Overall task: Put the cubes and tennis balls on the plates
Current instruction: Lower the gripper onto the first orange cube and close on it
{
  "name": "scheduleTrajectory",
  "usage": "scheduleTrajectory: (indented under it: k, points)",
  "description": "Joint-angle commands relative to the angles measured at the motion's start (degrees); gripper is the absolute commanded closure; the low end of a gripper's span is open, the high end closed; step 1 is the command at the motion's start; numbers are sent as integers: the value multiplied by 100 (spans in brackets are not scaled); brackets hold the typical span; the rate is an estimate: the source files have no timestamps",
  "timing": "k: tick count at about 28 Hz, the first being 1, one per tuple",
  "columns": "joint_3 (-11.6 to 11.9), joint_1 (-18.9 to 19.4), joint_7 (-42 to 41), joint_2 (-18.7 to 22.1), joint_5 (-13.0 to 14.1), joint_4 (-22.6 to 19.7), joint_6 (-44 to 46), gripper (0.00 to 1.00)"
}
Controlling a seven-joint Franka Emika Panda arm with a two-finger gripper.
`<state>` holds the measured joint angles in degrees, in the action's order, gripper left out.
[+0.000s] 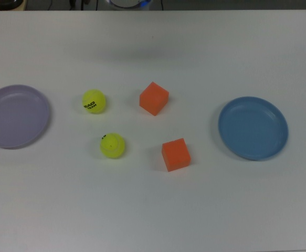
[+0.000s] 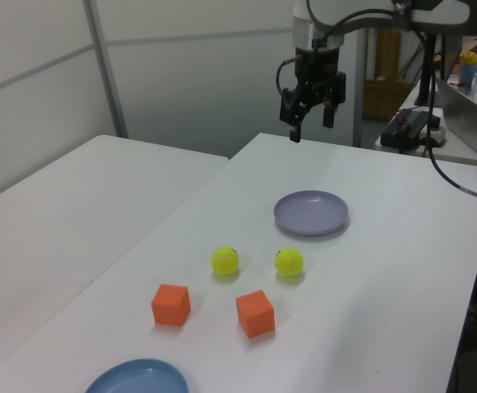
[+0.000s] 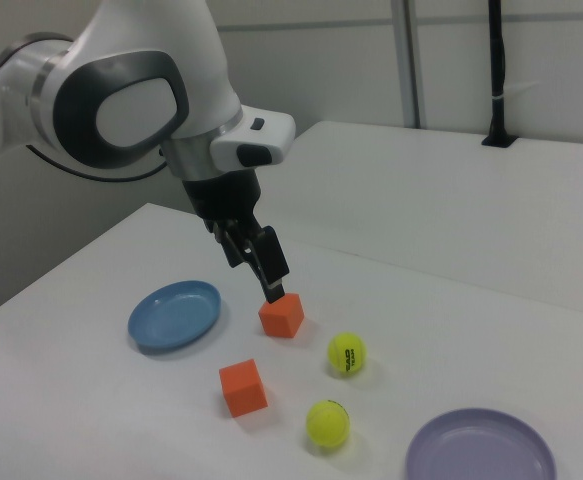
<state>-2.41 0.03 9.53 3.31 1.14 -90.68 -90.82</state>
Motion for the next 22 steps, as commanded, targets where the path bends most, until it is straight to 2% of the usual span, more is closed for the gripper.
scheduleTrajectory:
  k: [1, 5, 6, 11, 13, 18, 22]
  points:
    - [-431, 93, 708, -154, 471, -533, -658, 0]
    - [-751, 103, 1418, -260, 466, -828, -1192, 0]
    - [-935, 94, 1707, -391, 440, -872, -1376, 0]
    - [-1226, 103, 2394, -787, 387, -864, -1842, 0]
    - [-1445, 103, 2676, -980, 326, -881, -2106, 0]
    - [-1692, 181, 3245, -1340, 19, -1082, -2597, 0]
    - [-1727, 287, 3792, -1456, -245, -1425, -3125, 0]
